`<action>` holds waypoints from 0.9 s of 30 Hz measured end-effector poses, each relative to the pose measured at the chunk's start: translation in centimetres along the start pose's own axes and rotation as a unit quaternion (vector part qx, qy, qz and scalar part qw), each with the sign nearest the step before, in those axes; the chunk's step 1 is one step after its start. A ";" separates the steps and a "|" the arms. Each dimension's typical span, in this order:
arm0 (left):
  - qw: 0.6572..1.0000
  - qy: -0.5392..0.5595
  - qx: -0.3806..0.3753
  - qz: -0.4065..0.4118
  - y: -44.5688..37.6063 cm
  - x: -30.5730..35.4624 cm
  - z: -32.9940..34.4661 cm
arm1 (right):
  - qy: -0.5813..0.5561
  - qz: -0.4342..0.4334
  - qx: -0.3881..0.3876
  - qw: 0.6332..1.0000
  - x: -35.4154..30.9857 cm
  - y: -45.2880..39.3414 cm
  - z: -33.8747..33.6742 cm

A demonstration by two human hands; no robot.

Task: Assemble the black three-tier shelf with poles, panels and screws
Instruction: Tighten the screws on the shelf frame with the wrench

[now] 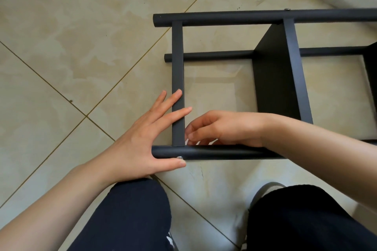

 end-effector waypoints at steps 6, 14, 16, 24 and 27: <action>0.971 0.214 0.043 -0.102 0.7 -1.0 1.2 | 0.167 -0.020 0.104 0.980 -0.8 2.6 -1.0; 0.913 0.357 0.128 -0.152 1.8 -1.4 2.7 | 0.286 -0.021 0.213 0.934 -0.9 5.7 -0.2; 0.911 0.360 0.129 -0.153 2.0 -1.2 3.2 | 0.310 -0.017 0.228 0.923 -0.7 6.1 0.3; 0.782 0.558 0.204 -0.189 1.7 0.1 6.4 | 0.300 0.049 0.306 0.902 0.9 6.3 0.0; 0.797 0.533 0.214 -0.184 1.4 0.6 6.7 | 0.306 0.047 0.328 0.893 1.0 6.4 -0.3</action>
Point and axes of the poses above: each hand's wrist, its own y-axis away from the middle knuckle, its own z-axis out of the palm, x = y × z, the point moved 6 cm from there along -y, towards the middle knuckle, and after that the axes turned 6 degrees about y, right-handed, at the moved point
